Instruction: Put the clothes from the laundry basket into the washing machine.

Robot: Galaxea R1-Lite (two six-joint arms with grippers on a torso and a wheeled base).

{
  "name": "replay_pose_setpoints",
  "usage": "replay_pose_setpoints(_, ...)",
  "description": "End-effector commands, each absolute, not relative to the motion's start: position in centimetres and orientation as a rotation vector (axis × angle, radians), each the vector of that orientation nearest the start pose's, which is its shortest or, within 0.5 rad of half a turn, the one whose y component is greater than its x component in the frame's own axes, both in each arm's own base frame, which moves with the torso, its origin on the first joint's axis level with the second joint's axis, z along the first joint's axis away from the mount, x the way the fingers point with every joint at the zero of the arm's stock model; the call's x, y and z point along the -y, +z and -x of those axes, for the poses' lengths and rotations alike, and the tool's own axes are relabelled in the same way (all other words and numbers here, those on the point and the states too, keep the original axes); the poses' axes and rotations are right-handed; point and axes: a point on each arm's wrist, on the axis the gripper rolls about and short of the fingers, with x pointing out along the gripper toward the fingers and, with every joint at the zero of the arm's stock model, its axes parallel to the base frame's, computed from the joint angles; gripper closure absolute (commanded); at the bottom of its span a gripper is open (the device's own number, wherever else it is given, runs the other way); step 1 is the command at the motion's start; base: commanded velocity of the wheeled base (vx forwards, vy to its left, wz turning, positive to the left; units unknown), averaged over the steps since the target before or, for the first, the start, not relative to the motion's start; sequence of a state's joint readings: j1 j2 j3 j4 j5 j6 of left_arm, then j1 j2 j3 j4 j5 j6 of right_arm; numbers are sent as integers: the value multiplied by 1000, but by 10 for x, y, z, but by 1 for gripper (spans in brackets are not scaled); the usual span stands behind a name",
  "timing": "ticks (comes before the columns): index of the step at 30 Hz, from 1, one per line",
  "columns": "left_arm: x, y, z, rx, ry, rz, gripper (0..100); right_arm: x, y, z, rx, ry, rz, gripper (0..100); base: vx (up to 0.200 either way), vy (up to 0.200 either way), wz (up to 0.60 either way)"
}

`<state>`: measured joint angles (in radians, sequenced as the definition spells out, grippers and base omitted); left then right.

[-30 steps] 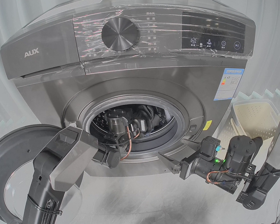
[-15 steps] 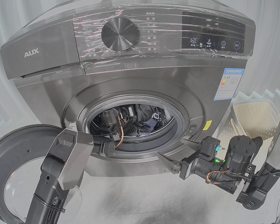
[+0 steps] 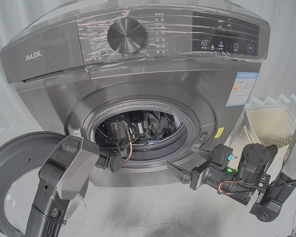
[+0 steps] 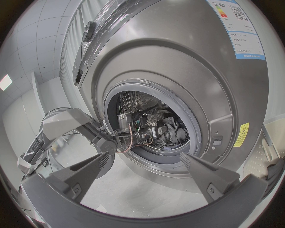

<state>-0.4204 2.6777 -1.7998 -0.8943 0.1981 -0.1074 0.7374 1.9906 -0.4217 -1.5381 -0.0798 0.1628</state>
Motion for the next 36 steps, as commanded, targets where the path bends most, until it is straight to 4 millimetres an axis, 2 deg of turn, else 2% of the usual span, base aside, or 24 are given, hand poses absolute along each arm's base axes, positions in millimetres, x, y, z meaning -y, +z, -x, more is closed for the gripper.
replay_pose_setpoints(1, 216, 76, -468, -20, -243, 100, 0, -201, 97, -223, -81, 654, -145, 0, 0, 0, 0)
replay_pose_setpoints(9, 216, 85, -438, -67, -281, 86, 0, -201, 97, -223, -81, 654, -146, 0, 0, 0, 0)
replay_pose_setpoints(15, 217, 83, -420, -108, -306, 71, 0, -201, 97, -223, -81, 654, -145, 0, 0, 0, 0)
replay_pose_setpoints(20, 216, 84, -414, -111, -318, 70, 0, -201, 96, -223, -83, 654, -146, 0, 0, 0, 0)
replay_pose_setpoints(21, 220, 87, -400, -114, -340, 68, 0, -201, 97, -223, -81, 654, -146, 0, 0, 0, 0)
replay_pose_setpoints(24, 223, 89, -392, -114, -353, 69, 0, -201, 96, -223, -83, 654, -146, 0, 0, 0, 0)
replay_pose_setpoints(25, 230, 88, -379, -124, -383, 72, 0, -201, 96, -223, -83, 654, -146, 0, 0, 0, 0)
replay_pose_setpoints(26, 231, 88, -379, -123, -385, 72, 0, -201, 96, -223, -83, 654, -146, 0, 0, 0, 0)
replay_pose_setpoints(28, 239, 80, -363, -140, -419, 64, 0, -200, 96, -223, -84, 654, -145, 0, 0, 0, 0)
replay_pose_setpoints(36, 243, 67, -336, -144, -463, 63, 0, -198, 96, -221, -89, 652, -145, 0, 0, 0, 0)
